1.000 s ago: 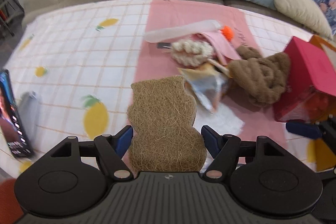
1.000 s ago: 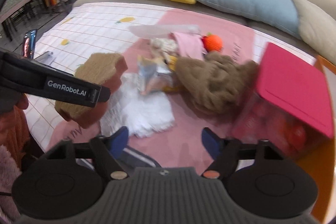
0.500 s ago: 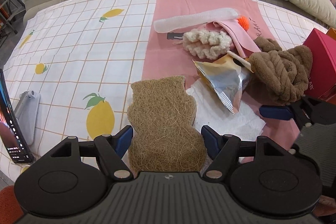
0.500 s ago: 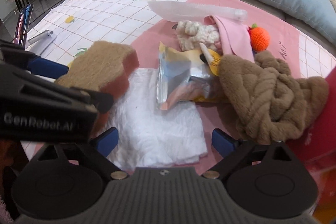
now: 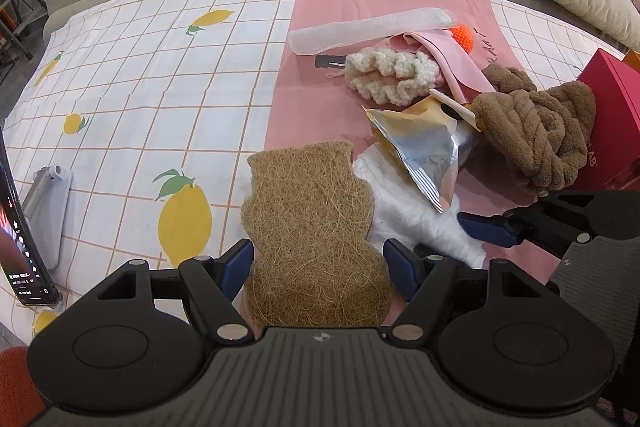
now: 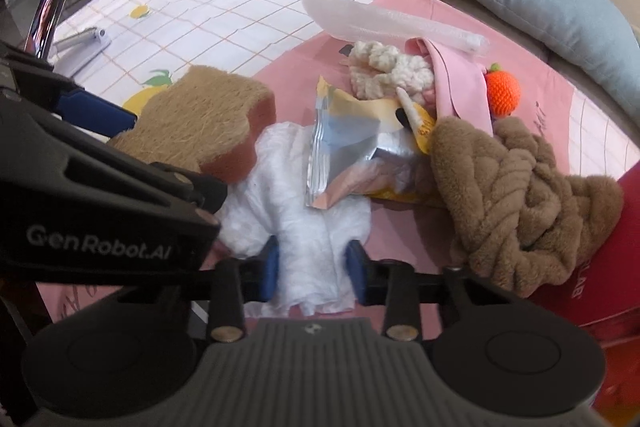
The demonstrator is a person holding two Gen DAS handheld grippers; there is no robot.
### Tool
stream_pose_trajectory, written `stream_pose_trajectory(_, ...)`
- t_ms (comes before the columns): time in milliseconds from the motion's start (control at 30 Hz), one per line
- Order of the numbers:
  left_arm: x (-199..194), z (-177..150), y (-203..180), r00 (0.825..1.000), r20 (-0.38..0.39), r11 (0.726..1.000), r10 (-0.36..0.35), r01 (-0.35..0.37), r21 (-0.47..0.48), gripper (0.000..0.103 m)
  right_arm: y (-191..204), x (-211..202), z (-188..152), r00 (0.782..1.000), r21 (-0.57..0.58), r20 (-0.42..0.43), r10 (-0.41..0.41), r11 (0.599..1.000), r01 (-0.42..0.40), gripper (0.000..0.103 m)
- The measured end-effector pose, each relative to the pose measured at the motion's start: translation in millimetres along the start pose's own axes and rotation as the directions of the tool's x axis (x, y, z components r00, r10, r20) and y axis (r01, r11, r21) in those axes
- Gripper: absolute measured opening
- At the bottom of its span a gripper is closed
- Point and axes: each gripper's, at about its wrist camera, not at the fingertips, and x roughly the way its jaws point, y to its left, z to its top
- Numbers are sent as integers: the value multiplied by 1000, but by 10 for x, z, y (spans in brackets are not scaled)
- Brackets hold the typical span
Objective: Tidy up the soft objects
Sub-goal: 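Grasp the brown coir sponge with the left gripper while the right gripper grasps the white tissue, then carry the sponge and tissue over the cardboard box with both grippers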
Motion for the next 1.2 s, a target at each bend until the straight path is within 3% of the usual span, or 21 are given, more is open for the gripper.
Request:
stream_pose_trajectory(100,-54,-4,-19,1000,12,1000,-3,3,0,82,-3,-46,-5,1000,-8,5,-8,1000,8,17)
stream_pose_trajectory(300,-173,-24,-97,999,24,999,-32,32,13,82,-136,-261,-103,998,60,-51,39,998,-36,16)
stream_pose_trajectory(467,-273,-64,-183,997,22,997,-69,68,30,82,-341,-527,-298,985,162,-123,124,981,-103,16)
stream_pose_trajectory(567,-344,-96,-212,995,16,995,-102,102,24,82,-465,-756,-439,988,215,-94,124,971,-102,16)
stream_pose_trajectory(900,-712,-103,-494,982,57,981,-182,177,76,82,-731,-1463,-730,998,375,20,55,925,-59,17)
stream_pose_trajectory(1200,-1139,26,-822,959,123,957,-255,232,177,82,-1019,-2099,-926,989,494,102,-106,868,42,17)
